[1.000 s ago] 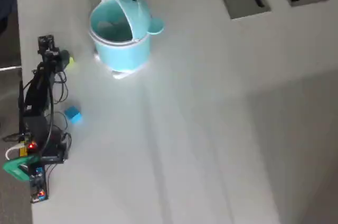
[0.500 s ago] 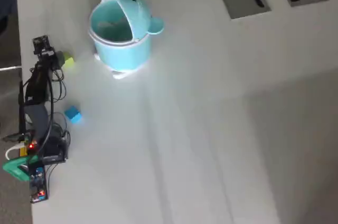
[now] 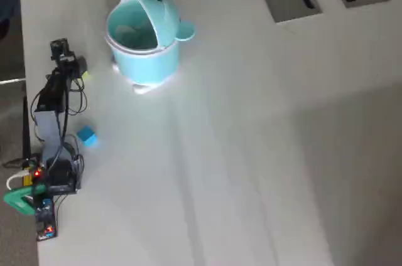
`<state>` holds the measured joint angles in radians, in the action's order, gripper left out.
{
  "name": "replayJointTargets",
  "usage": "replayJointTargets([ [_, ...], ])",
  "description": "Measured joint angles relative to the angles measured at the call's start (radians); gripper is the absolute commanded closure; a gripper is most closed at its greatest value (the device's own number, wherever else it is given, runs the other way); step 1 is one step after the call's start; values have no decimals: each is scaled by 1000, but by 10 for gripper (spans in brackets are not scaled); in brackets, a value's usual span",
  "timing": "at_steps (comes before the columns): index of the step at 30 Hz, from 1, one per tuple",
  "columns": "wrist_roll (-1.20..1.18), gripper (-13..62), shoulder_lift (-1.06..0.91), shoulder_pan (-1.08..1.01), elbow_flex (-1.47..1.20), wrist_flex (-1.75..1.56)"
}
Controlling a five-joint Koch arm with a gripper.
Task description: Grasp RGB lego blocks and put them in the bin one by one.
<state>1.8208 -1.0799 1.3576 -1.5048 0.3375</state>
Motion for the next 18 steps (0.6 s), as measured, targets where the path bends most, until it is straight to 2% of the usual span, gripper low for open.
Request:
replayJointTargets([
  [3,0,174,32,2,0,-9],
  [4,0,193,40,5,0,-15],
  [5,0,265,40,5,0,-15],
  [10,6,337,34,6,0,-8],
  [18,6,345,-196,14,-58,110],
])
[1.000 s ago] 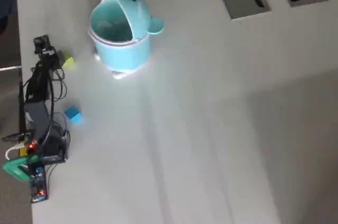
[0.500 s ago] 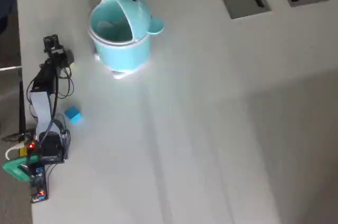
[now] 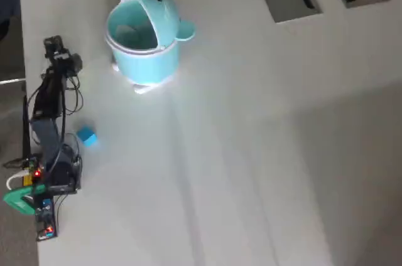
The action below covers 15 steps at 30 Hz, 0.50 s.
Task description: Grasp RGB lego blocks and put them in the bin one by one.
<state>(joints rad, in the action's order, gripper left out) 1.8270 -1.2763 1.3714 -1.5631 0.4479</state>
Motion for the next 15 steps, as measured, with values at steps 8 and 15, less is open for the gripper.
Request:
replayJointTargets([
  [8,-26,346,-241,31,-49,121],
  [15,-28,368,-279,-48,310,275],
])
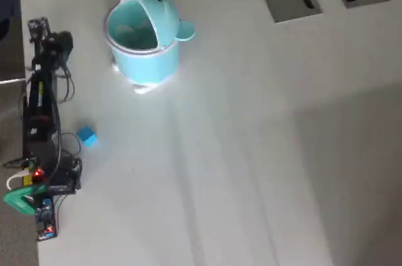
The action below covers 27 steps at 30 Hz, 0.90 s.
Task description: Grasp RGB lego blocks and put them in the bin one by one.
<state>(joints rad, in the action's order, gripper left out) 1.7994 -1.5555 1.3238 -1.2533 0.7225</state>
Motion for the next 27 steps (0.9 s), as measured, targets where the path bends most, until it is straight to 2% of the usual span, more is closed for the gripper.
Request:
replayJointTargets([
  [5,0,368,86,-69,305,91],
  [13,0,368,256,-196,595,95],
  [27,0,368,463,-357,765,94],
])
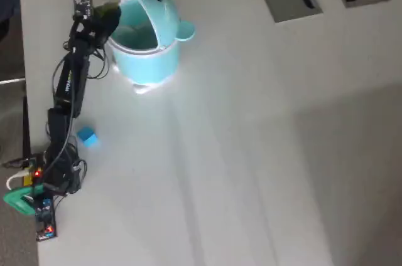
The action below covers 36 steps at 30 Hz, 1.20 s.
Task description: Grasp RGB lego blocks and put them in the bin one by one.
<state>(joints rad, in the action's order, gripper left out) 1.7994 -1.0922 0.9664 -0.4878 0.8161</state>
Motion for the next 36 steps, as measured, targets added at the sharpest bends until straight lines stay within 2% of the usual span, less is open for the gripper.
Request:
replayJointTargets([
  [4,0,367,57,-21,18,0],
  [9,0,229,158,-51,169,0],
  [13,0,177,166,-64,167,0],
  [20,0,163,167,-71,261,98],
  [27,0,162,242,5,664,423],
  [36,-34,169,250,130,663,531],
])
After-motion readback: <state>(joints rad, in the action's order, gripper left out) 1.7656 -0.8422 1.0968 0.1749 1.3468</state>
